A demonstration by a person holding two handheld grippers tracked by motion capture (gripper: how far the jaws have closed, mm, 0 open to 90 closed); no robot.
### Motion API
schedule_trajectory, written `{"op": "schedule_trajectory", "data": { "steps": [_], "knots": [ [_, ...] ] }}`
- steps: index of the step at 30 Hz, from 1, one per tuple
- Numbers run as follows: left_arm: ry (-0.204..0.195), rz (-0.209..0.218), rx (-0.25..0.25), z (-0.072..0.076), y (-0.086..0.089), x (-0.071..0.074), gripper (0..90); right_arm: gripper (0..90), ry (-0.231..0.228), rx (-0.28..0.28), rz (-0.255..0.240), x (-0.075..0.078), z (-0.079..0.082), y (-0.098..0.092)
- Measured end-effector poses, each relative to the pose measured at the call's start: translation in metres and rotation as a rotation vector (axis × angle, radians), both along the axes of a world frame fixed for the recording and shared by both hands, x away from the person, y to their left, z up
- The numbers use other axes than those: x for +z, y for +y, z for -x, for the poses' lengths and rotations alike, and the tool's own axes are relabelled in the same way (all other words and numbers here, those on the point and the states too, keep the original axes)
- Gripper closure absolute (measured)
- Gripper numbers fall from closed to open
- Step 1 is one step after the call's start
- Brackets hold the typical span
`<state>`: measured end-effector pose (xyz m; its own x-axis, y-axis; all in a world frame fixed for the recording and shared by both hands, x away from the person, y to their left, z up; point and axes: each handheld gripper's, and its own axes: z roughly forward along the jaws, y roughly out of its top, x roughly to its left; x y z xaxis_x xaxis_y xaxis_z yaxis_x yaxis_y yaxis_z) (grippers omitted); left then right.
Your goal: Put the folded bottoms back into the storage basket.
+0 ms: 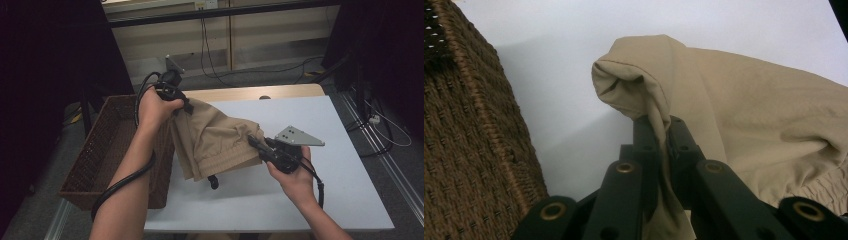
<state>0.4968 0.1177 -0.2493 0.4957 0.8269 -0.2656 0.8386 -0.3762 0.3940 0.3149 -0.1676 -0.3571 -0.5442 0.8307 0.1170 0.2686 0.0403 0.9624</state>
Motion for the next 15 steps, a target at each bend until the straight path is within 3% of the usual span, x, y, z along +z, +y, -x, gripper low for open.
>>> {"op": "schedule_trajectory", "data": {
  "steps": [15],
  "knots": [
    [0.005, -0.023, -0.007, -0.002, 0.004, 0.017, 86.1, 79.9, -0.019, 0.004, -0.013, 0.008, -0.001, 0.007]
  ]
}}
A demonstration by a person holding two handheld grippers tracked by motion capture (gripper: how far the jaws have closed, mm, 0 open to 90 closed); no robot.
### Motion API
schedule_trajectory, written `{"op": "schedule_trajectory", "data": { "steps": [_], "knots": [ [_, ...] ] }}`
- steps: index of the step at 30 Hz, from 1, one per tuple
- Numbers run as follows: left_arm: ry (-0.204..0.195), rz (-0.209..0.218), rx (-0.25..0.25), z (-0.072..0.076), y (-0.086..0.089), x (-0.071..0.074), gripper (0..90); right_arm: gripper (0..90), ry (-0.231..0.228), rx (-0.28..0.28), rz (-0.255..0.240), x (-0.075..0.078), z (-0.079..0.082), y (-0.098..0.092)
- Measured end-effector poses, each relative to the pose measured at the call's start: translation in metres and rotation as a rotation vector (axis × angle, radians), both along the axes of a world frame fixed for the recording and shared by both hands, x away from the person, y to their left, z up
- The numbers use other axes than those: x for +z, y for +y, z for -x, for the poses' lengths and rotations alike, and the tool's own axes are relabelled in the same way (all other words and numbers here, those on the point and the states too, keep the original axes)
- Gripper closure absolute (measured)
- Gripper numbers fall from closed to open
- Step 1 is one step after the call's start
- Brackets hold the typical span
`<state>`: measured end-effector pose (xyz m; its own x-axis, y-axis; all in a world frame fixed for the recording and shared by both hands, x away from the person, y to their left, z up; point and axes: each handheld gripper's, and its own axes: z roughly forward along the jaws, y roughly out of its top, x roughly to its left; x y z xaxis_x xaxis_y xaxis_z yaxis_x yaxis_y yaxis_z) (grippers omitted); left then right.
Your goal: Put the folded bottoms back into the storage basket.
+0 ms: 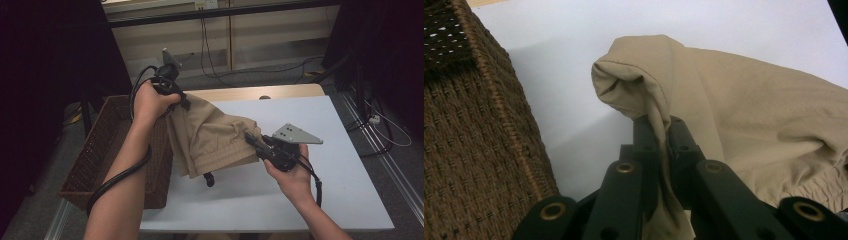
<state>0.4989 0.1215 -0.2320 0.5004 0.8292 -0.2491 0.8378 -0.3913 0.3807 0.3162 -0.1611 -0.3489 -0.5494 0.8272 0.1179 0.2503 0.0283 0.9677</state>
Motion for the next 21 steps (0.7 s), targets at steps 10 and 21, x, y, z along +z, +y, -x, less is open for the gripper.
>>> {"op": "schedule_trajectory", "data": {
  "steps": [10, 21],
  "knots": [
    [0.005, -0.006, 0.005, 0.000, 0.007, 0.008, 86.0, 79.9, -0.015, 0.012, 0.001, 0.005, -0.001, 0.007],
    [0.007, -0.015, 0.015, 0.000, 0.017, 0.019, 86.0, 79.8, -0.029, 0.027, -0.001, 0.011, -0.002, 0.017]
  ]
}}
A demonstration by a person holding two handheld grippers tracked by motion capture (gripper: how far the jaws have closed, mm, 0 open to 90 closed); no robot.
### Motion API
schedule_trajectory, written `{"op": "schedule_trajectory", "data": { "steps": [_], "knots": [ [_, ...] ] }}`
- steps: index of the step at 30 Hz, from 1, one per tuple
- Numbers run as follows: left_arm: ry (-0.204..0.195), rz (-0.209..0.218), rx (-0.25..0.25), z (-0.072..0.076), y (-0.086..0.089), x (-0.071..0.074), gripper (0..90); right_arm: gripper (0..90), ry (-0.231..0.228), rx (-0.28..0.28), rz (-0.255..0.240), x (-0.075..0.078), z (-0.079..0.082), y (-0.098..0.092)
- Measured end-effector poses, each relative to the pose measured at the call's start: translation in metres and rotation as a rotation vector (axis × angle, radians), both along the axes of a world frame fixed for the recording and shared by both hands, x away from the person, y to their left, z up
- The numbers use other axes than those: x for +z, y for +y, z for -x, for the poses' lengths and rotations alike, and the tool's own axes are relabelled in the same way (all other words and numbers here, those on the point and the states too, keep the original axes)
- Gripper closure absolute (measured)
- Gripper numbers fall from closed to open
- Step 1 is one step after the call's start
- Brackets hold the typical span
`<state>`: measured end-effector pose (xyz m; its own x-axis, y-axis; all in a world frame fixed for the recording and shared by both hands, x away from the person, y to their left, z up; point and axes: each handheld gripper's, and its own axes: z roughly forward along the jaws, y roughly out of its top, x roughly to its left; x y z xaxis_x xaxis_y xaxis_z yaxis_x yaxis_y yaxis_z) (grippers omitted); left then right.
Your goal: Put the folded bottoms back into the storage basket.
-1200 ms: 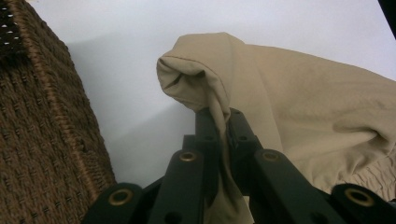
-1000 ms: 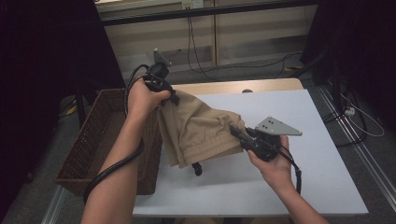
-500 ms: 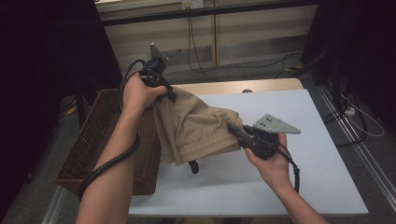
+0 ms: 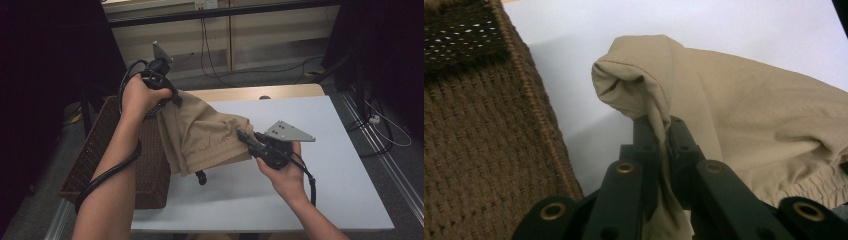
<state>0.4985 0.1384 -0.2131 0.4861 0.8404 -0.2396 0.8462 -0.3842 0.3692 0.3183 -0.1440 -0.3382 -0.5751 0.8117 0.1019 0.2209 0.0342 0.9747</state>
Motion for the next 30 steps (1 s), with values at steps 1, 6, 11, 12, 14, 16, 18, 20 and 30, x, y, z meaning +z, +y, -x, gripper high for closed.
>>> {"op": "schedule_trajectory", "data": {
  "steps": [1, 6, 11, 12, 14, 16, 18, 20, 30],
  "knots": [
    [-0.002, 0.001, -0.003, 0.000, 0.001, 0.001, 86.1, 79.8, -0.001, 0.002, -0.001, 0.001, 0.000, 0.001],
    [-0.002, -0.007, 0.004, 0.000, 0.006, 0.005, 86.0, 79.8, -0.005, 0.008, -0.003, 0.004, -0.001, 0.006],
    [-0.002, -0.003, 0.020, -0.001, 0.017, 0.011, 86.1, 79.8, -0.011, 0.017, -0.006, 0.008, -0.001, 0.013],
    [0.002, -0.002, 0.022, -0.001, 0.018, 0.013, 86.1, 79.8, -0.014, 0.019, -0.008, 0.009, -0.002, 0.014],
    [0.000, 0.004, 0.031, -0.001, 0.023, 0.015, 86.1, 79.8, -0.016, 0.026, -0.009, 0.010, -0.002, 0.018],
    [0.000, -0.002, 0.036, -0.001, 0.026, 0.016, 86.1, 79.8, -0.018, 0.030, -0.007, 0.012, -0.003, 0.020],
    [0.006, -0.003, 0.035, -0.001, 0.029, 0.017, 86.1, 79.8, -0.023, 0.035, -0.005, 0.013, -0.003, 0.022],
    [0.007, -0.008, 0.041, -0.001, 0.032, 0.018, 86.1, 79.8, -0.025, 0.037, -0.005, 0.013, -0.003, 0.025],
    [0.007, -0.011, 0.053, -0.003, 0.038, 0.022, 86.1, 79.8, -0.028, 0.047, -0.006, 0.015, -0.004, 0.033]
  ]
}}
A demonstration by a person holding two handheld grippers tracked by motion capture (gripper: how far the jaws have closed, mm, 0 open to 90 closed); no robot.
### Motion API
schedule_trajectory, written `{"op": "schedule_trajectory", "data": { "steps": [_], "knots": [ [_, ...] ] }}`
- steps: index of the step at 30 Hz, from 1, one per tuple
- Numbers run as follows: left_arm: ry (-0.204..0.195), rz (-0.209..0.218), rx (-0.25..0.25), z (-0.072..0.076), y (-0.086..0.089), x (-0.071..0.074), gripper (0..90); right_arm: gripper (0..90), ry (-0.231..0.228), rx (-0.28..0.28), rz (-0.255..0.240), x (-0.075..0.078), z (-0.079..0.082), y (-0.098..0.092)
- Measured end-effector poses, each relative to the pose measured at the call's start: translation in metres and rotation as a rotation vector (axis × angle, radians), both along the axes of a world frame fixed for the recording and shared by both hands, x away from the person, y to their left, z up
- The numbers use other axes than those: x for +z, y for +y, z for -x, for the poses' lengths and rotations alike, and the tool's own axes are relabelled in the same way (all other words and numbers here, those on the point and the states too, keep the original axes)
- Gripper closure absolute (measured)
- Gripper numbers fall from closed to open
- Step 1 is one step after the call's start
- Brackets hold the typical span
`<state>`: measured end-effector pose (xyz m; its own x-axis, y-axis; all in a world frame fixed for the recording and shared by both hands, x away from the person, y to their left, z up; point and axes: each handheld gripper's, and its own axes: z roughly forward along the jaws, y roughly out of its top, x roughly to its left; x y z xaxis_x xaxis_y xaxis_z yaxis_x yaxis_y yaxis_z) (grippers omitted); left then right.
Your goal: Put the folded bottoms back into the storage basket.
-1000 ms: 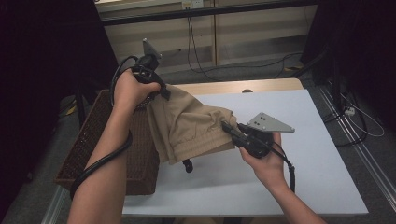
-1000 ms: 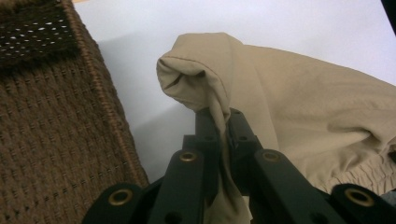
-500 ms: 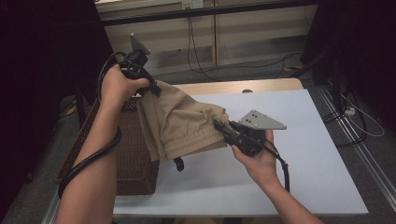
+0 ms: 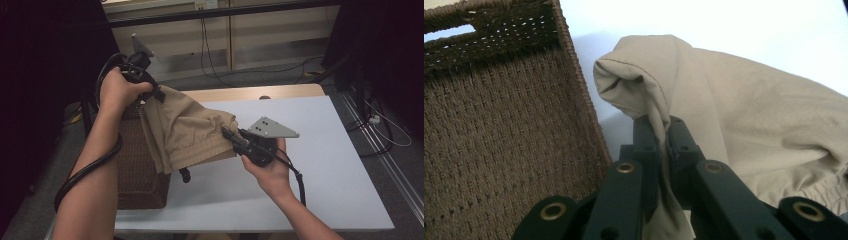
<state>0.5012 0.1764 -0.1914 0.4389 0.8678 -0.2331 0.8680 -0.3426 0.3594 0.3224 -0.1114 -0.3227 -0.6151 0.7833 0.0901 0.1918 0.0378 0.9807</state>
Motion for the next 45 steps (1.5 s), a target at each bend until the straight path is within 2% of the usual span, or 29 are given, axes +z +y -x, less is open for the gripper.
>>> {"op": "schedule_trajectory", "data": {
  "steps": [3, 5, 10, 17, 31, 45],
  "knots": [
    [0.008, -0.011, -0.002, 0.000, 0.002, 0.002, 86.1, 79.8, -0.002, 0.001, 0.001, 0.001, 0.000, 0.002],
    [0.008, -0.042, -0.005, 0.000, 0.002, 0.004, 86.1, 79.8, -0.005, 0.004, -0.002, 0.001, 0.000, 0.003],
    [0.005, -0.062, -0.002, 0.003, 0.002, 0.016, 86.1, 79.8, -0.012, 0.012, -0.006, 0.003, 0.001, 0.007],
    [0.015, -0.054, 0.005, 0.004, 0.010, 0.020, 86.1, 79.8, -0.019, 0.020, -0.002, 0.005, 0.002, 0.013],
    [0.029, -0.084, 0.022, 0.001, 0.027, 0.022, 86.1, 79.7, -0.017, 0.044, 0.008, 0.006, -0.003, 0.027],
    [0.037, -0.098, 0.053, 0.003, 0.046, 0.028, 86.2, 79.7, -0.035, 0.063, 0.016, 0.010, -0.003, 0.039]
  ]
}}
